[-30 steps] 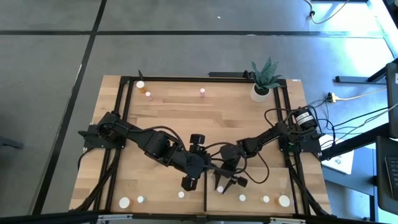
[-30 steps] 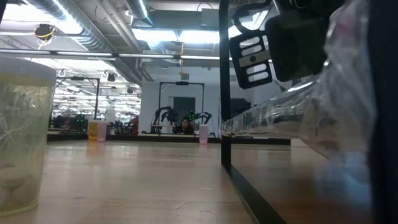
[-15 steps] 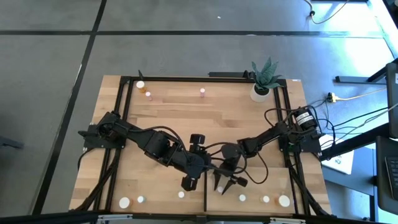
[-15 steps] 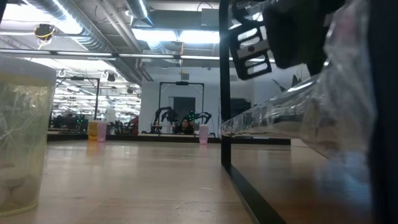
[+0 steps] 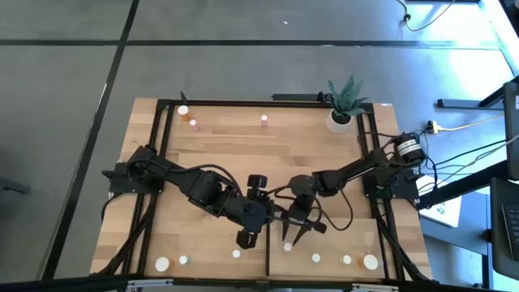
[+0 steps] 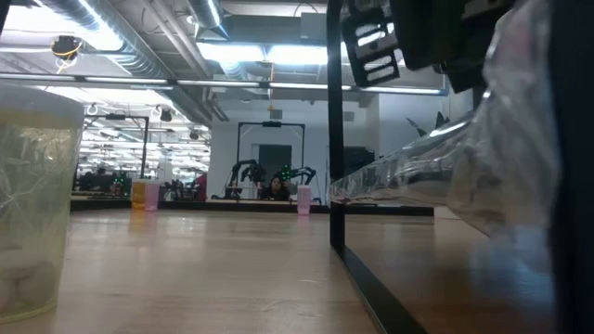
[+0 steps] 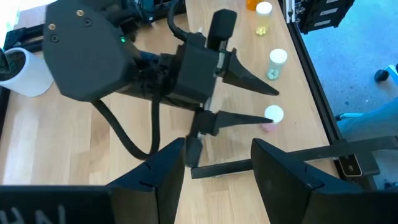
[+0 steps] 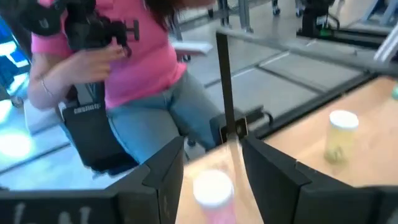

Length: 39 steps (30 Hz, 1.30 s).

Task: Pick and place medicine bottles onto shelf by color
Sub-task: Put the middle pink pill bottle on the shelf

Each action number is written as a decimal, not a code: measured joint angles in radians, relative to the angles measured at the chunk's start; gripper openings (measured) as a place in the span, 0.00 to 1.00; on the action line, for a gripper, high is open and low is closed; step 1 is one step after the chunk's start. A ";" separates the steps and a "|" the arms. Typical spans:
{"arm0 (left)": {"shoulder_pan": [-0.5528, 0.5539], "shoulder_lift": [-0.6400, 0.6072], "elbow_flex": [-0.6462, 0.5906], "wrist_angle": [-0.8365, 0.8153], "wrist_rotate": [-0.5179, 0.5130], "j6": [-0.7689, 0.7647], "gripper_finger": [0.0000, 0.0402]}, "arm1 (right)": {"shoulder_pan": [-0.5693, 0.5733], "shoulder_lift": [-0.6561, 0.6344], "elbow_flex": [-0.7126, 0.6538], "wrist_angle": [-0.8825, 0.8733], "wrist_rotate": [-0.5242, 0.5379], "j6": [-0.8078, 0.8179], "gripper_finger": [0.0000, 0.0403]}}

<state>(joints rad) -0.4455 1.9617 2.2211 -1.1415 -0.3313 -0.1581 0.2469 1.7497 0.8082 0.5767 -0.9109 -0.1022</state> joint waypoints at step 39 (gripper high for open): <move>0.000 0.000 0.000 -0.018 0.000 0.000 0.44 | 0.128 -0.078 -0.001 -0.340 0.551 -0.114 0.41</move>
<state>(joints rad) -0.4458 1.9617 2.2211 -1.1595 -0.3313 -0.1581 0.3746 1.6717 0.8074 0.2370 -0.3595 -0.2164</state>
